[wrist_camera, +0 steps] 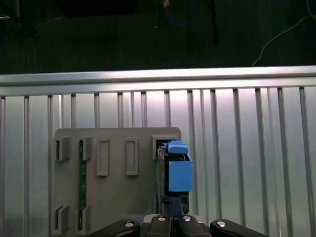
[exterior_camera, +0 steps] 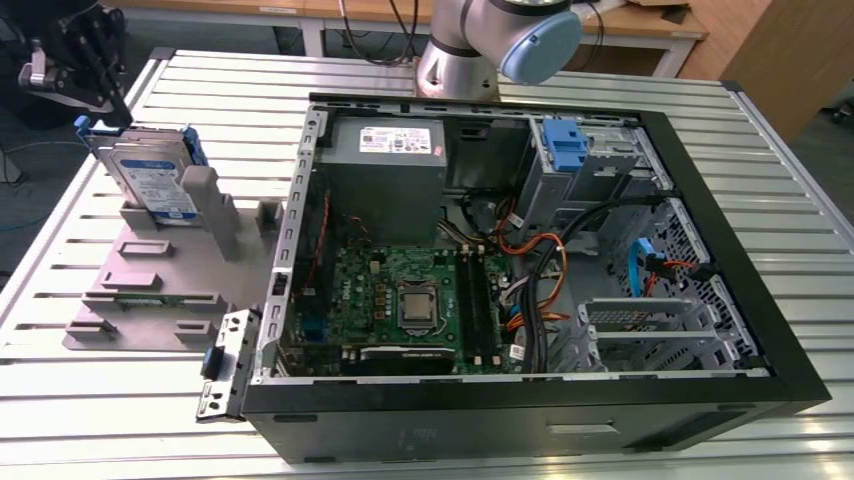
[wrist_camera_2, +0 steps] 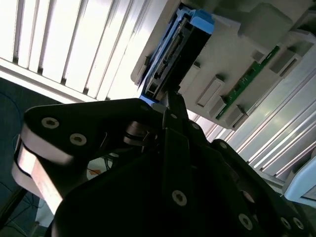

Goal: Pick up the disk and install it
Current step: 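Pick up the disk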

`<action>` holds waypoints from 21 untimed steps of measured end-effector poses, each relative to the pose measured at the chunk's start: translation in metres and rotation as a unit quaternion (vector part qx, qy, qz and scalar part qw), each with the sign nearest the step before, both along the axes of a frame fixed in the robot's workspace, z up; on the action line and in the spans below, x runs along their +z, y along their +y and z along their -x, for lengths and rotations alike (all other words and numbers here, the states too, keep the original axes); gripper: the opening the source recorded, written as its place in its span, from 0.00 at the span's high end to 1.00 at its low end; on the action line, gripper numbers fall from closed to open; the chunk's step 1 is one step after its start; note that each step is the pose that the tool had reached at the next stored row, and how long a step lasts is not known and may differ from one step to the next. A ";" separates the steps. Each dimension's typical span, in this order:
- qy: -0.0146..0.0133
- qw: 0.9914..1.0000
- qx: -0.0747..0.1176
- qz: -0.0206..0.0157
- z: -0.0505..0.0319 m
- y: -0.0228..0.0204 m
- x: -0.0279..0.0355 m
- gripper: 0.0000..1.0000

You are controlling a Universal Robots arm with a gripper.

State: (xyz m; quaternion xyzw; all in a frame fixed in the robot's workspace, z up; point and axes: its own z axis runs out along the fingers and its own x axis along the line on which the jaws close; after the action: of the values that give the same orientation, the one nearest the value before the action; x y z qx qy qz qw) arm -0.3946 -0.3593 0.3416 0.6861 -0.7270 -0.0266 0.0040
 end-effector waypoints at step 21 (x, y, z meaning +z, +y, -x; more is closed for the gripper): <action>0.000 1.000 -0.013 0.000 -0.0106 0.0019 -0.0080 0.89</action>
State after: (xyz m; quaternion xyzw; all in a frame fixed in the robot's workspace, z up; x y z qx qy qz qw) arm -0.3840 -0.3574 0.3336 0.6764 -0.7360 -0.0267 0.0036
